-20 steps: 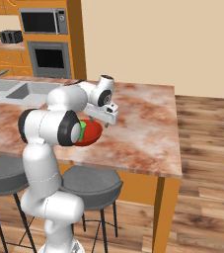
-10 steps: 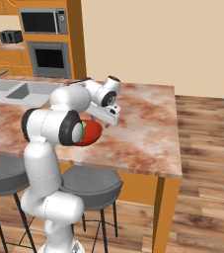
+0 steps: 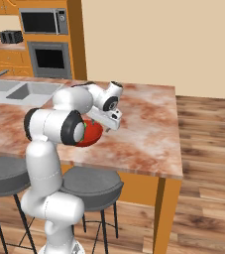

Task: Place the cup inside the bowl on the dining table and move the bowl to any counter.

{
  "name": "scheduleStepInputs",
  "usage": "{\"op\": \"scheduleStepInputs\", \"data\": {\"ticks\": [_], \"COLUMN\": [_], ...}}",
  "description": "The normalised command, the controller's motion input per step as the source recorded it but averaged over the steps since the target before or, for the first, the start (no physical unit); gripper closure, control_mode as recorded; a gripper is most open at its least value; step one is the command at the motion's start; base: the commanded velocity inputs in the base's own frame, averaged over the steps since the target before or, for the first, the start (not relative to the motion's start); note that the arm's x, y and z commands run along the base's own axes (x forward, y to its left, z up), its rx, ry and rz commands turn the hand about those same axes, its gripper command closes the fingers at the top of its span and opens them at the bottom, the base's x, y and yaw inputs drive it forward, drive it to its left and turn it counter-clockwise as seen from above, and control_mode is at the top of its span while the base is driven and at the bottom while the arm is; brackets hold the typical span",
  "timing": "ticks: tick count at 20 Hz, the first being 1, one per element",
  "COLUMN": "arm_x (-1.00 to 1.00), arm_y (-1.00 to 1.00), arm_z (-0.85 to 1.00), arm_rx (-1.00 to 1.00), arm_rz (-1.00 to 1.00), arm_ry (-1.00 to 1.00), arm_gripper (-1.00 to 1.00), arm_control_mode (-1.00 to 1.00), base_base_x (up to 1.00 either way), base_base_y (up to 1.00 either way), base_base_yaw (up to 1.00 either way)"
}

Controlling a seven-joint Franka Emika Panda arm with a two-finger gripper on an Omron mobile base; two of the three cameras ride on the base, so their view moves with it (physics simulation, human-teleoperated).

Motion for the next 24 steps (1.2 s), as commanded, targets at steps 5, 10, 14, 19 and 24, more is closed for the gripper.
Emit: {"op": "scheduleStepInputs", "data": {"ticks": [5, 10, 14, 19, 24], "arm_x": [0.04, 0.07, 0.14, 0.11, 0.01], "arm_y": [0.00, 0.00, 0.00, 0.00, 0.00], "arm_z": [-0.18, -0.05, -0.11, -0.07, -0.03], "arm_rx": [0.01, 0.01, 0.00, 0.01, 0.02], "arm_rz": [0.06, 0.06, 0.06, 0.07, 0.08], "arm_ry": [0.00, 0.00, 0.00, 0.00, 0.00], "arm_gripper": [-1.00, -1.00, -1.00, -1.00, -1.00], "arm_control_mode": [-1.00, -1.00, -1.00, -1.00, -1.00], "base_base_x": [0.00, 0.00, 0.00, 0.00, 0.00], "base_base_y": [0.00, 0.00, 0.00, 0.00, 0.00], "base_base_yaw": [0.00, 0.00, 0.00, 0.00, 0.00]}}
